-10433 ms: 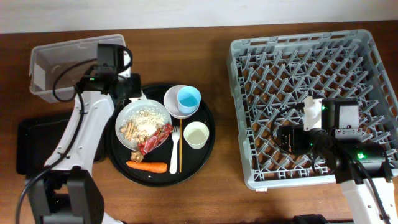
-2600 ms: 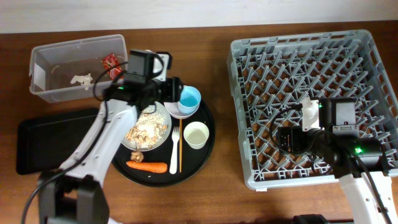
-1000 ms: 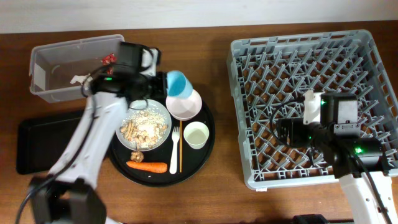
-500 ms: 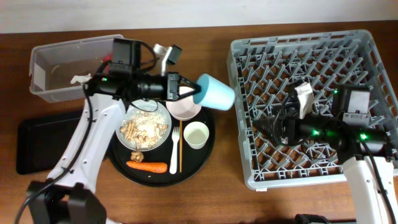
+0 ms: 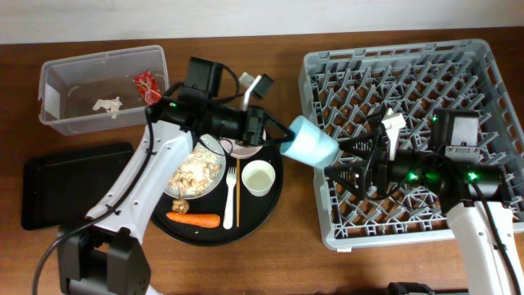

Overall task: Sort waste into correct bins and load items into the dishwasher rack
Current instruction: 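Hand the blue cup from the left gripper to the right gripper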

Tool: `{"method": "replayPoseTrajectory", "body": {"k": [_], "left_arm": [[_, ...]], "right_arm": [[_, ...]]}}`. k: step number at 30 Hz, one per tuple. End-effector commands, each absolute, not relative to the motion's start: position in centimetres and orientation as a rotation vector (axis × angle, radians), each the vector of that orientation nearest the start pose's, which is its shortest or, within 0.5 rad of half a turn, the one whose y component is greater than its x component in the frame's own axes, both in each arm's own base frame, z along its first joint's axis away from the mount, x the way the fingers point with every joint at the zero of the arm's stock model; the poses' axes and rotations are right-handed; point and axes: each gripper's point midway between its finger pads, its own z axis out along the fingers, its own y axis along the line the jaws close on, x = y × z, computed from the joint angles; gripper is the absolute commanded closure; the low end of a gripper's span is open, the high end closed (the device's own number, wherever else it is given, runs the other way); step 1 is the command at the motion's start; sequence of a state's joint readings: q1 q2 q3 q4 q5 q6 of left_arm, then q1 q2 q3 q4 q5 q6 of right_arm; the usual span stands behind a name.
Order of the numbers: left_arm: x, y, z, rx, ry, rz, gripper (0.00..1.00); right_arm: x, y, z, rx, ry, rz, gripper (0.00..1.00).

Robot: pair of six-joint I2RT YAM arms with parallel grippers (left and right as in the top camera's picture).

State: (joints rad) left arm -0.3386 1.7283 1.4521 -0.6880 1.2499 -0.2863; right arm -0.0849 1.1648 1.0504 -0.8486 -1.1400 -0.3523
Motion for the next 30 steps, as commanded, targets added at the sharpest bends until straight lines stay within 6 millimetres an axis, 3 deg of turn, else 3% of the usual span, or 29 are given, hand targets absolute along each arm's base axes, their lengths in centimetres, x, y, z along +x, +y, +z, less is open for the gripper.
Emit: {"method": "replayPoseTrajectory", "body": {"k": [1,10,15,18,21,30], "left_arm": [[29.8,-29.0,27.0,0.634,2.295,-1.950,1.00],[28.8,-30.1,26.8,0.677,2.308,-1.949,1.00],[29.1,-30.3,26.4,0.647,2.341,-1.917,1.00],[29.2,-30.3,26.4,0.639,2.344,-1.917,1.00],[29.3,-30.3,26.4,0.638,2.343,-1.911,1.00],[29.9,-30.8,27.1,0.625,2.319,-1.923,1.00]], "right_arm": [[26.3,13.8,27.3,-0.722,1.968,1.164,0.01],[25.9,14.2,28.1,-0.740,1.912,1.236,0.00],[25.4,14.6,29.1,-0.758,1.855,1.300,0.14],[25.4,14.6,29.1,-0.748,1.862,1.308,0.38],[25.3,14.6,29.0,-0.745,1.866,1.311,0.30],[25.3,14.6,29.0,-0.744,1.869,1.312,0.29]]}}
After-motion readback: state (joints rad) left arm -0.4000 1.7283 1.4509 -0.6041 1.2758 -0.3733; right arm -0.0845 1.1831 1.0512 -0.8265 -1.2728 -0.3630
